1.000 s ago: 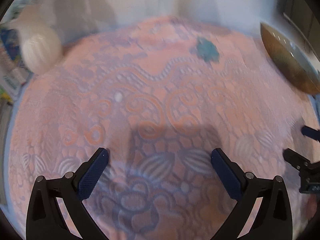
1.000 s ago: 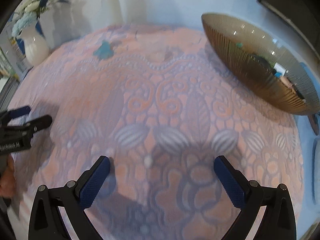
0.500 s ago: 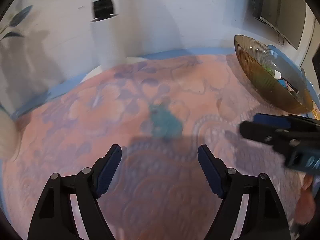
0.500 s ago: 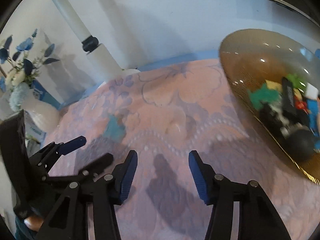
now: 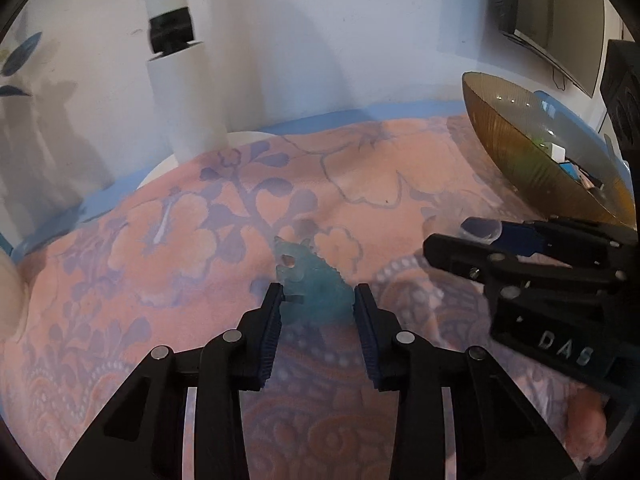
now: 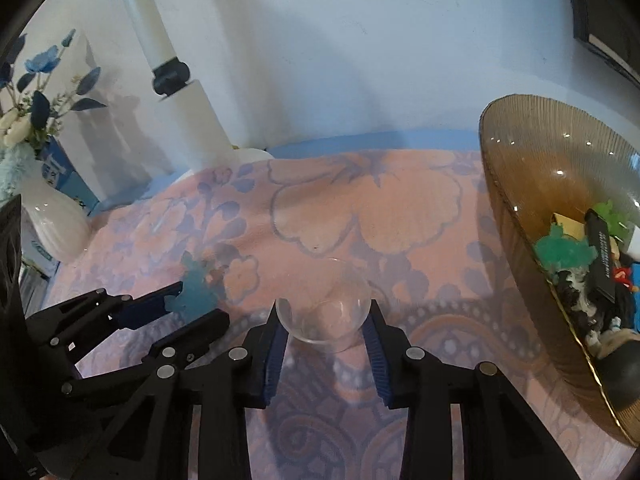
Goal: Organize rigid objects
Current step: 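Grasp the teal figure with the left tool while the right grasps the clear cup, then carry the teal figure and clear cup over the bowl and open both tools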
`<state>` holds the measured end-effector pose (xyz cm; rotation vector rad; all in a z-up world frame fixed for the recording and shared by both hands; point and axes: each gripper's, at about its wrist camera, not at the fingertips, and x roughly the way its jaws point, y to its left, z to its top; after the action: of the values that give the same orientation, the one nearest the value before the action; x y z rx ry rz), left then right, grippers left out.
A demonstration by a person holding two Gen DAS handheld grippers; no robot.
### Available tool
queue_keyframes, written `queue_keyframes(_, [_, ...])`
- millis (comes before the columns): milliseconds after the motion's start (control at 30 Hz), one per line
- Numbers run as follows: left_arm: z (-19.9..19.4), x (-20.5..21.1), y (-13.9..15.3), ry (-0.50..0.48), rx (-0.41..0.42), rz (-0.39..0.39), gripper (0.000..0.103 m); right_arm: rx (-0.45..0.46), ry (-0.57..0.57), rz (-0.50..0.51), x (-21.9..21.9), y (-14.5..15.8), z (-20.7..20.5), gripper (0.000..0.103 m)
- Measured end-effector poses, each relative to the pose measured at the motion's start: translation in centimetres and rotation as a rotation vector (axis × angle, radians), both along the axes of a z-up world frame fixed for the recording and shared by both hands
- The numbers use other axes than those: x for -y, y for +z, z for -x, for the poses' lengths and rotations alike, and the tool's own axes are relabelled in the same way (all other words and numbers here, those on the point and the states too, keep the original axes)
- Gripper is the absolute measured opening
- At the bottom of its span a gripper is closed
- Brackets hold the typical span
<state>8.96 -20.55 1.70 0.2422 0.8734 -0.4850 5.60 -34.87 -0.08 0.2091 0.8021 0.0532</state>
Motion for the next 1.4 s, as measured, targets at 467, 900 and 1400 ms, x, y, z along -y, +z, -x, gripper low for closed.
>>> queue_keyframes(467, [10.9, -6.4, 0.3, 0.065, -0.114, 0.171, 0.032, -0.068, 0.144, -0.135, 0.6, -2.2, 15.0, 0.036])
queue_keyframes(900, [12.1, -6.4, -0.4, 0.067, -0.088, 0.176, 0.066, -0.049, 0.147, -0.192, 1.2, -2.6, 17.7, 0.049])
queue_keyframes(1400, [12.5, -6.0, -0.1, 0.076, -0.025, 0.127, 0.033, -0.046, 0.077, 0.070, -2.2, -1.5, 15.6, 0.035])
